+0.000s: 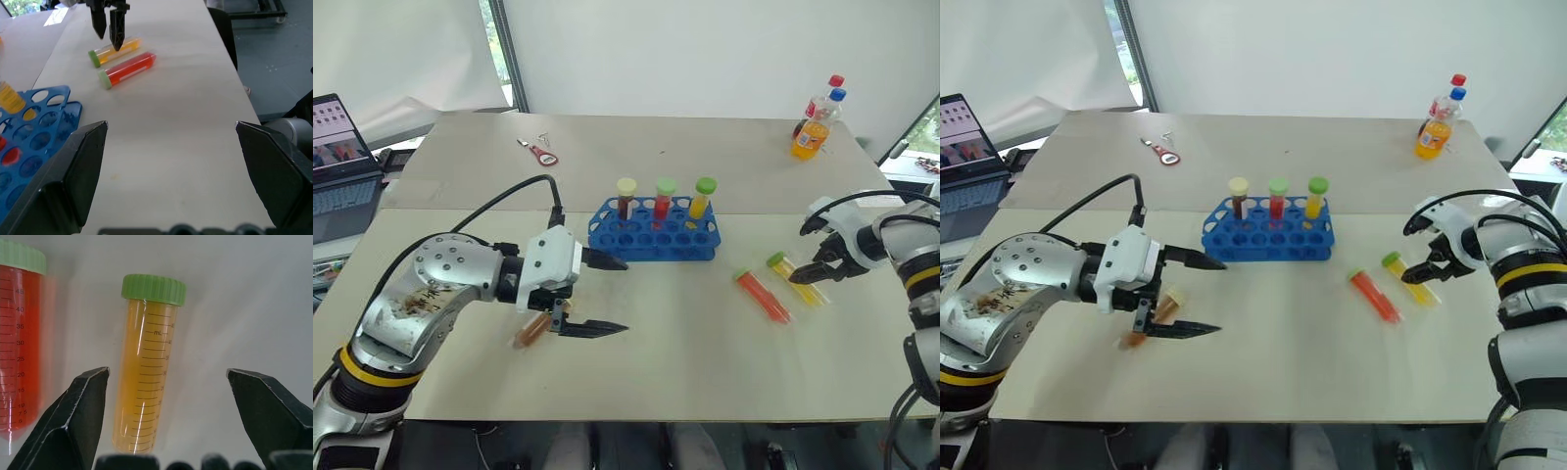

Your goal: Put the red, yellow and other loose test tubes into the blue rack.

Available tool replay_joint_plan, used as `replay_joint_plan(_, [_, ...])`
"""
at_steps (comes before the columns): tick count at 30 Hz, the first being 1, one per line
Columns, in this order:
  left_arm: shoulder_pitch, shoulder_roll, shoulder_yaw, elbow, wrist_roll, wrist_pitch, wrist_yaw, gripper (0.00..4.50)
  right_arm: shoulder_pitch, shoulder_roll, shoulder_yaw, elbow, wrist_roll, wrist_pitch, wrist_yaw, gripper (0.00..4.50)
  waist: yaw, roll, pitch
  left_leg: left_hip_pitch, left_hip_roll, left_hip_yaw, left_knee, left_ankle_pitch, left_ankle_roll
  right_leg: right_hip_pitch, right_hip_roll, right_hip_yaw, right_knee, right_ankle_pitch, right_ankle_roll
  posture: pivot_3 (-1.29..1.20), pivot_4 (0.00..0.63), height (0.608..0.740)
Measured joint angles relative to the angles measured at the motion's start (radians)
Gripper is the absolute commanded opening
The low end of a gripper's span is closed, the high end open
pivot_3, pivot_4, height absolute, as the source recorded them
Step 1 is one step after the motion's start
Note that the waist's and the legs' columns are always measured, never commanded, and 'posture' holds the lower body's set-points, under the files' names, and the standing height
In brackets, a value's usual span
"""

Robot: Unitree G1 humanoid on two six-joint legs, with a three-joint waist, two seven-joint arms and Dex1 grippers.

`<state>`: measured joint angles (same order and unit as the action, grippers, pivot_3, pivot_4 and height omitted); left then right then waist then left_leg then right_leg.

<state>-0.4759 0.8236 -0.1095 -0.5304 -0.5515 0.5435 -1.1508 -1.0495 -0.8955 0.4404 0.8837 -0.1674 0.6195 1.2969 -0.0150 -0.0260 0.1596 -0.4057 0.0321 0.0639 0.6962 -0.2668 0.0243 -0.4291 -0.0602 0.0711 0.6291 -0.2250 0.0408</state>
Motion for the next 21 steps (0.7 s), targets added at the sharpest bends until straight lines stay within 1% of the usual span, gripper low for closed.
replay_joint_plan(1, [0.0,-0.002,-0.003,-0.007,0.0,0.0,0.003,4.5,-0.003,0.008,0.006,0.019,-0.011,-0.011,0.003,3.72,0.0,0.0,0.0,0.0,0.0,0.0,0.0,0.0,0.0,0.0,0.0,0.0,0.0,0.0,0.0,0.0,0.15,0.733])
replay_joint_plan(3, [0.0,-0.006,-0.009,-0.008,0.001,0.0,0.006,4.5,-0.006,0.026,0.013,0.062,-0.027,-0.024,0.015,3.12,0.001,0.0,0.0,0.0,0.0,0.0,0.0,0.0,0.0,0.0,0.0,0.0,0.0,0.0,0.0,0.0,0.15,0.733])
replay_joint_plan(6, [0.001,-0.01,-0.018,-0.009,0.003,-0.001,0.012,4.5,-0.009,0.041,0.014,0.096,-0.042,-0.037,0.036,2.14,0.001,0.0,0.0,0.0,0.0,0.0,0.0,0.0,0.0,0.0,0.0,0.0,0.0,0.0,0.0,0.0,0.15,0.733])
replay_joint_plan(8, [0.002,-0.013,-0.021,-0.009,0.005,-0.002,0.016,4.5,-0.021,0.041,0.014,0.114,-0.051,-0.051,0.047,1.37,0.0,0.0,0.0,0.0,0.0,0.0,0.0,0.0,0.0,0.0,0.0,0.0,0.0,0.0,0.0,0.0,0.15,0.733])
replay_joint_plan(9, [0.002,-0.014,-0.024,-0.009,0.007,-0.003,0.018,4.5,-0.023,0.042,0.014,0.119,-0.056,-0.054,0.049,1.1,0.0,0.0,0.0,0.0,0.0,0.0,0.0,0.0,0.0,0.0,0.0,0.0,0.0,0.0,0.0,0.0,0.15,0.733])
replay_joint_plan(10, [0.004,-0.015,-0.025,-0.009,0.01,-0.006,0.019,4.5,-0.024,0.042,0.013,0.124,-0.057,-0.056,0.052,0.95,0.0,0.0,0.0,0.0,0.0,0.0,0.0,0.0,0.0,0.0,0.0,0.0,0.0,0.0,0.0,0.0,0.15,0.733])
replay_joint_plan(14, [0.019,-0.022,-0.025,-0.005,0.018,-0.022,0.024,4.5,-0.024,0.04,-0.006,0.127,-0.056,-0.062,0.057,0.95,0.0,0.001,0.0,0.0,0.0,0.0,0.0,0.0,0.0,0.0,0.0,0.0,0.0,0.0,0.0,0.0,0.15,0.733])
replay_joint_plan(16, [0.044,-0.032,-0.009,-0.001,0.017,-0.048,0.025,4.5,-0.023,0.022,-0.039,0.099,-0.043,-0.072,0.058,0.95,0.001,0.003,0.002,0.0,0.0,0.0,0.0,0.0,0.0,0.0,0.0,0.0,0.0,0.0,0.0,0.0,0.15,0.733])
replay_joint_plan(19, [0.095,-0.039,0.051,0.036,0.013,-0.083,0.035,4.5,0.002,-0.028,-0.15,-0.067,0.026,-0.048,0.062,0.95,0.001,0.006,0.004,0.0,0.001,-0.001,0.0,0.0,0.0,-0.001,0.0,0.0,0.001,0.0,0.0,0.0,0.15,0.733])
replay_joint_plan(20, [0.11,-0.04,0.08,0.052,0.012,-0.086,0.045,4.5,0.038,-0.037,-0.232,-0.184,0.079,-0.012,0.05,0.95,0.001,0.006,0.004,0.0,0.001,-0.002,-0.001,0.0,0.0,-0.001,0.001,-0.001,0.001,0.0,0.0,0.0,0.15,0.733])
replay_joint_plan(21, [0.117,-0.042,0.096,0.064,0.012,-0.087,0.054,4.5,0.067,-0.035,-0.284,-0.261,0.12,0.014,0.043,0.95,0.0,0.006,0.004,0.0,0.002,-0.002,-0.001,0.0,0.0,-0.001,0.001,-0.001,0.001,0.0,0.0,0.0,0.15,0.733])
